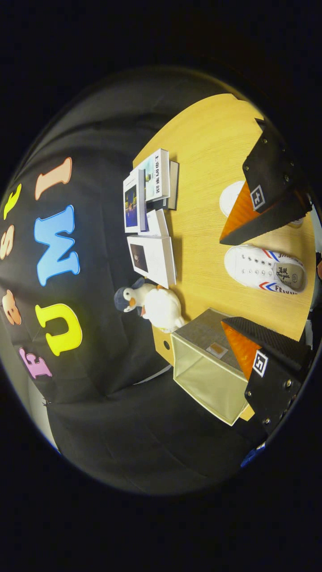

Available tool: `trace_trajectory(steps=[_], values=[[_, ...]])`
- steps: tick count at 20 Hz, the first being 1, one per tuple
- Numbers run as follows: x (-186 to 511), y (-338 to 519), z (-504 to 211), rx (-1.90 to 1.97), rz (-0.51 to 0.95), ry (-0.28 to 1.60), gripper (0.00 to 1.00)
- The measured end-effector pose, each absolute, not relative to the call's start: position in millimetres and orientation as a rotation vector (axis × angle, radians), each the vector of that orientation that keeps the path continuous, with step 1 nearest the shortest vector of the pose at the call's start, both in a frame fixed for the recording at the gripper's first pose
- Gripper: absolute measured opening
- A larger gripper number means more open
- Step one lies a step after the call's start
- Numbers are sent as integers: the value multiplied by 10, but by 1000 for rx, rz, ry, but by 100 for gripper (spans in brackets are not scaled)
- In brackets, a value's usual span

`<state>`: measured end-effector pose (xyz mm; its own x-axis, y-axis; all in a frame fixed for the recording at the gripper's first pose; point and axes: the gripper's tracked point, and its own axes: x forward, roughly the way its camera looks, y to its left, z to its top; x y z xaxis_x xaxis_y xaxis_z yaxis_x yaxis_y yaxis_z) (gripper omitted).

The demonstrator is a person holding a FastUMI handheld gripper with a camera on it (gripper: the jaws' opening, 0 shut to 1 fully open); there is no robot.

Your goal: Open the storage box then place both shoes into the box .Put the left shoe in first, then the right shoe, with the right side of both shoes facing outward in a uniform manner.

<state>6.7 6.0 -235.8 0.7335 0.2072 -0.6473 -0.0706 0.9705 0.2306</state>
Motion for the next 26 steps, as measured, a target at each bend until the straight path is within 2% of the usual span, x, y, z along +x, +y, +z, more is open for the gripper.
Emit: trace_trajectory(steps=[12,23,26], values=[[-114,-86,-3233,172,125,917,98],[-280,-220,-3689,151,81,1056,98],[-296,-215,-3742,141,83,1075,95]])
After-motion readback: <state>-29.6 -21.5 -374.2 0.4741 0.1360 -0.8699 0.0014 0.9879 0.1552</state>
